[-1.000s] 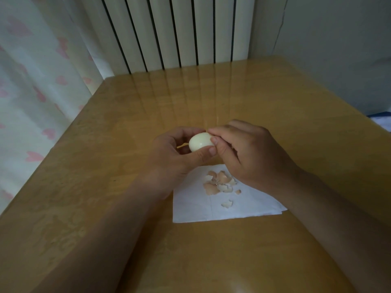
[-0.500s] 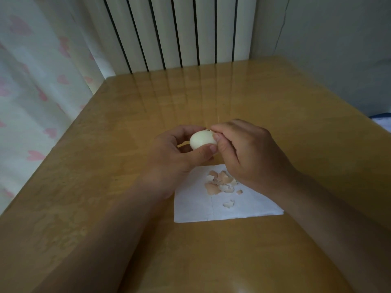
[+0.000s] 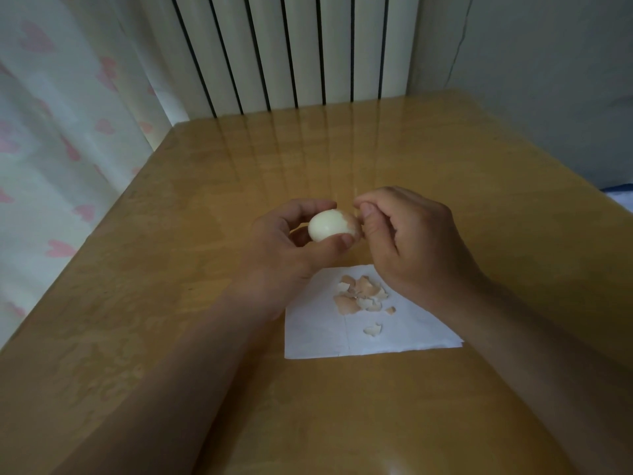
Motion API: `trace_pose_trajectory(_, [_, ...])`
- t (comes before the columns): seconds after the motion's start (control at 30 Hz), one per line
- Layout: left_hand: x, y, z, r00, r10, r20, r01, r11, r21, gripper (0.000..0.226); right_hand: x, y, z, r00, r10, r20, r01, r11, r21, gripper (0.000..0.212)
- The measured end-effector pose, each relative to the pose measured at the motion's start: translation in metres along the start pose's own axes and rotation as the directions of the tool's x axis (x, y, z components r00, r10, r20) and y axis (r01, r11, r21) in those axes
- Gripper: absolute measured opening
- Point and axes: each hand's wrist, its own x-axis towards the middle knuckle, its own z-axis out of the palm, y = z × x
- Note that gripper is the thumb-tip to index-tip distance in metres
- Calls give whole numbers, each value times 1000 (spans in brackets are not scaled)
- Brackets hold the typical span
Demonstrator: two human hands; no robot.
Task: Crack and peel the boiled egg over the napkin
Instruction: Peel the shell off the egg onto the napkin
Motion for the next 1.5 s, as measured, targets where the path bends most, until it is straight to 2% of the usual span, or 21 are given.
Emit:
trace_pose_trajectory(0.13, [-1, 3, -2, 1000, 30, -4, -29, 999, 22, 51, -1, -3, -6, 996, 56, 66, -64, 989, 130, 18])
trace_pose_trajectory(0.27, [-3, 7, -3, 998, 66, -2, -66, 995, 79, 58, -2, -1, -7, 967, 168, 192, -209, 953, 219, 33])
trace_pose_trajectory(0.47, [-4, 7, -3, 997, 79, 9, -79, 992, 98, 49, -1, -1, -7, 958, 216, 190, -265, 919, 291, 23])
trace_pose_trajectory(0.63, [-5, 9, -2, 995, 95, 25, -97, 991, 90, 47, -1, -2, -6, 969, 192, 156, -228, 938, 262, 20])
trace_pose_trajectory(0.87, [-4, 8, 0, 996, 89, 12, -89, 994, 63, 41, -3, -5, 2, 998, 57, 24, -59, 995, 86, 20])
trace_pose_trajectory(1.13, [-3, 6, 3, 995, 95, -31, -92, 992, 82, 39, -5, -8, 8, 998, 34, -52, -34, 999, 12, 20])
trace_pose_trajectory(1.5, [-4, 5, 3, 994, 111, -7, -110, 990, 87, 42, -4, -7, 9, 997, 45, -55, -44, 999, 19, 17])
